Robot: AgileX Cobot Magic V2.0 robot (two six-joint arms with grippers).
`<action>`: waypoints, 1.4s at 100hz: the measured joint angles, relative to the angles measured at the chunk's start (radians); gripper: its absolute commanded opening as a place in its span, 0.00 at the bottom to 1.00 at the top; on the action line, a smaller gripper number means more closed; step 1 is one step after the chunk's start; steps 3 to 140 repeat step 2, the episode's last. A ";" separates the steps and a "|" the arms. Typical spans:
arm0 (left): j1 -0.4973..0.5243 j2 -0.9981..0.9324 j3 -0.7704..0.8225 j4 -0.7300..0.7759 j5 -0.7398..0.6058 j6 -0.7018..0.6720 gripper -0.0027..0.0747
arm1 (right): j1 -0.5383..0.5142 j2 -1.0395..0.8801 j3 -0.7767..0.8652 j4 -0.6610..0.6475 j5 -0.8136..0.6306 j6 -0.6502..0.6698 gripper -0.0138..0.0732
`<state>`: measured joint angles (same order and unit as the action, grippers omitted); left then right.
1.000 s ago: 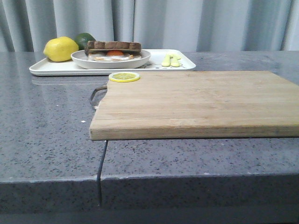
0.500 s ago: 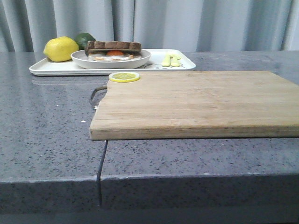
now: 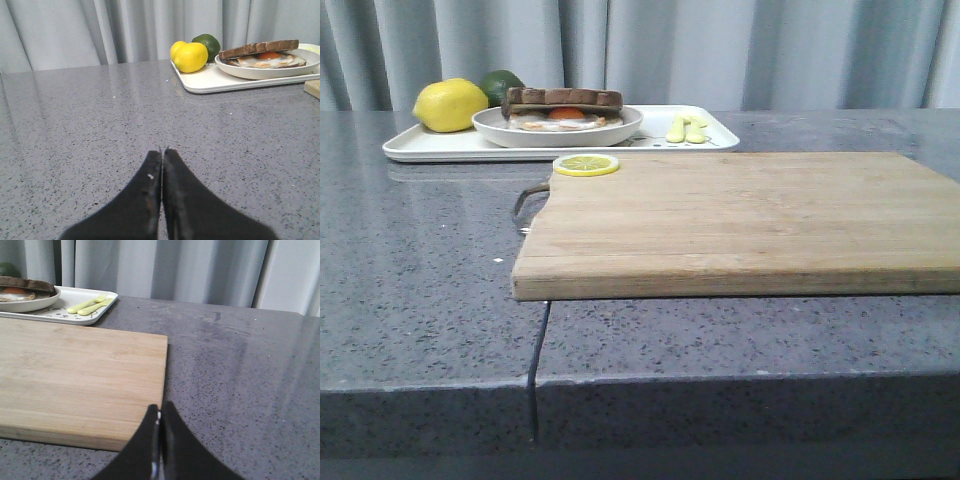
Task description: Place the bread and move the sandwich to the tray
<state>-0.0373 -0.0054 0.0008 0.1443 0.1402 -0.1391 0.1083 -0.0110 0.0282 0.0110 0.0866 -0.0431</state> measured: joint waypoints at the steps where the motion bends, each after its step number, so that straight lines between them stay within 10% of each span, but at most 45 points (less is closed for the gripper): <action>1: 0.000 0.000 0.000 0.000 0.000 0.000 0.01 | 0.000 0.000 0.000 0.000 0.000 0.000 0.08; 140: 0.000 0.000 0.000 0.000 0.000 0.000 0.01 | 0.000 0.000 0.000 0.000 0.000 0.000 0.08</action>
